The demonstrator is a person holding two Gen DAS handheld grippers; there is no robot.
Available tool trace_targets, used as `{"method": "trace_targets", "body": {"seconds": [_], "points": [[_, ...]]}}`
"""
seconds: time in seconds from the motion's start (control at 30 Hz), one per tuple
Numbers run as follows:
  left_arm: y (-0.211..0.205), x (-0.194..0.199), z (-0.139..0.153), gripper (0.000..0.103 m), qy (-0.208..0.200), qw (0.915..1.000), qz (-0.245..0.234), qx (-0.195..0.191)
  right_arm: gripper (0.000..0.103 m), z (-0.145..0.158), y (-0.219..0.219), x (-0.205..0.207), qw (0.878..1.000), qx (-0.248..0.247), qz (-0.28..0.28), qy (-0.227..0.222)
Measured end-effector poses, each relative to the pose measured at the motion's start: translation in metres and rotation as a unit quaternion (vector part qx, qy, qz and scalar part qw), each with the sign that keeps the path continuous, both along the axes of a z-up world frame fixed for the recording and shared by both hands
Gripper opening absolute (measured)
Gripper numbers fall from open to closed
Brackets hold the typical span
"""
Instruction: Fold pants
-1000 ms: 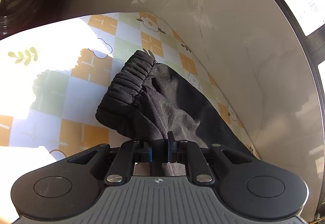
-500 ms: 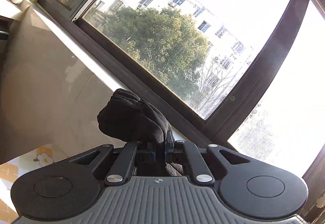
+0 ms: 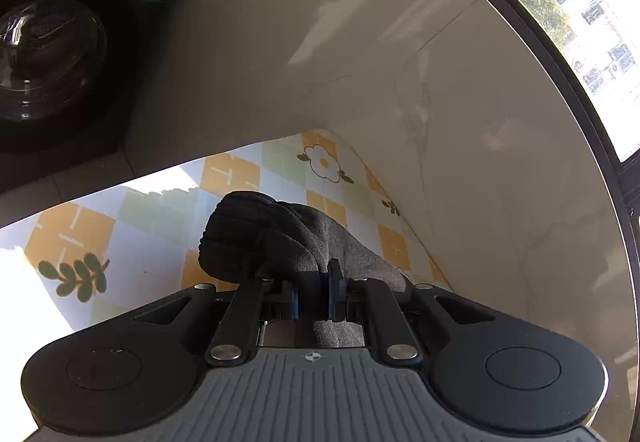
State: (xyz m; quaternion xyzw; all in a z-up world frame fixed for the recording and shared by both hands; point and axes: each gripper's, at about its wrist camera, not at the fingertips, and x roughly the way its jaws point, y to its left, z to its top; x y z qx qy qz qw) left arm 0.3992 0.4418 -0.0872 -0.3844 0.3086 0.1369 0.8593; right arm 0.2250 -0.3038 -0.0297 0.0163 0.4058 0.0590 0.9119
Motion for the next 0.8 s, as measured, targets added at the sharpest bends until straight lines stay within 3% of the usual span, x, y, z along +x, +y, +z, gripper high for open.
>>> {"method": "trace_targets", "body": {"seconds": [0.03,0.1,0.13,0.27,0.4,0.53,0.67,0.8], "points": [[-0.002,0.004,0.002,0.04,0.015,0.9999,0.007,0.003,0.018,0.004,-0.003,-0.002,1.0,0.004,-0.002,-0.003],[-0.005,0.002,0.008,0.067,0.024,0.9995,0.015,0.011,0.028,0.015,-0.008,-0.009,1.0,0.01,-0.01,-0.018],[-0.007,0.001,0.01,0.071,0.027,0.9992,0.02,0.02,0.029,0.02,-0.011,-0.014,1.0,0.014,-0.011,-0.025],[-0.014,-0.009,0.025,0.072,0.033,0.9972,0.045,0.05,0.032,0.043,-0.019,-0.023,0.998,-0.008,-0.029,-0.061],[-0.046,-0.028,0.058,0.072,-0.01,0.9922,0.079,0.096,0.032,0.063,-0.048,-0.03,0.992,-0.026,-0.08,-0.098],[-0.096,-0.024,0.084,0.072,-0.066,0.9842,0.053,0.156,0.032,0.072,-0.088,-0.04,0.98,-0.041,-0.142,-0.133],[-0.157,-0.01,0.098,0.073,-0.114,0.9758,-0.023,0.185,0.032,0.068,-0.133,-0.052,0.967,-0.047,-0.203,-0.15],[-0.225,0.01,0.097,0.073,-0.132,0.961,-0.144,0.196,0.032,0.047,-0.186,-0.061,0.952,-0.048,-0.274,-0.131]]}}
